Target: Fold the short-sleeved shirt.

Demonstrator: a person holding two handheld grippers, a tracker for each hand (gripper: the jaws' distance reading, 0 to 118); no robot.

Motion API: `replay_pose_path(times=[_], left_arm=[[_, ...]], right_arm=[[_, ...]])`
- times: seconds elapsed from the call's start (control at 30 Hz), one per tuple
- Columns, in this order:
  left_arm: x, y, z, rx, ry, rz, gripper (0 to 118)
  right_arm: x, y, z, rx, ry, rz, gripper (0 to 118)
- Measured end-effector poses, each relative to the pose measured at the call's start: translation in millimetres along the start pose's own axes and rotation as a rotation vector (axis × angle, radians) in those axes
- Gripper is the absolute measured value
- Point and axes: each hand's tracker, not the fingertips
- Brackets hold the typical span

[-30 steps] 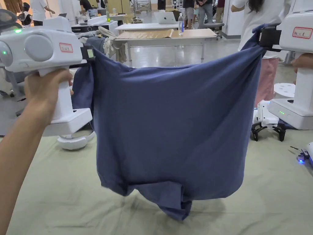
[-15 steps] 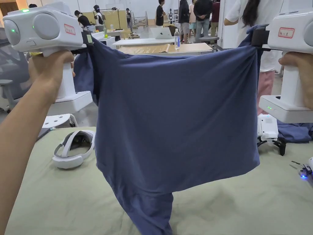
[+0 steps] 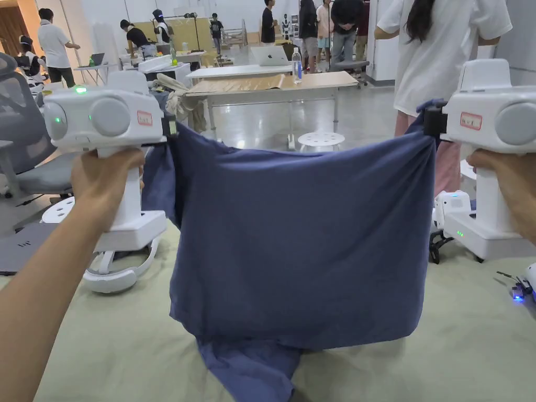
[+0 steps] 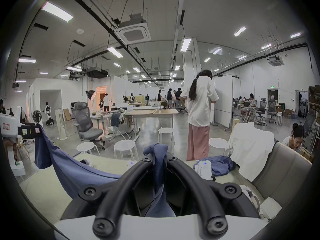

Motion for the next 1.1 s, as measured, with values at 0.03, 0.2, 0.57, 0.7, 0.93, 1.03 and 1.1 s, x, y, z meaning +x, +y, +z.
replay_pose_path(times=[0.03,0.2,0.57,0.7,0.93,1.03,1.1], left_arm=[[0,-14,-2,-0.02,-0.004,-0.005,0],[4,-77,-4,-0.119,-0.021,-0.007,0],[7,-198,47,-0.25,-0.085,-0.04,0],[3,-241,84,-0.283,-0.1,-0.071,0],[-4,-310,158,-0.353,-0.118,-0.049,0],[-6,-345,178,-0.416,-0.116,-0.05,0],[-8,-365,187,-0.454,-0.115,-0.041,0]], right_arm=[[2,-11,0,-0.023,-0.002,0.004,8],[9,-67,7,-0.107,-0.004,-0.008,8],[22,-178,76,-0.226,0.019,-0.078,9],[29,-208,117,-0.25,0.025,-0.132,9],[32,-262,186,-0.298,0.024,-0.148,9],[30,-289,212,-0.345,0.012,-0.137,9],[31,-306,226,-0.374,0.003,-0.155,9]])
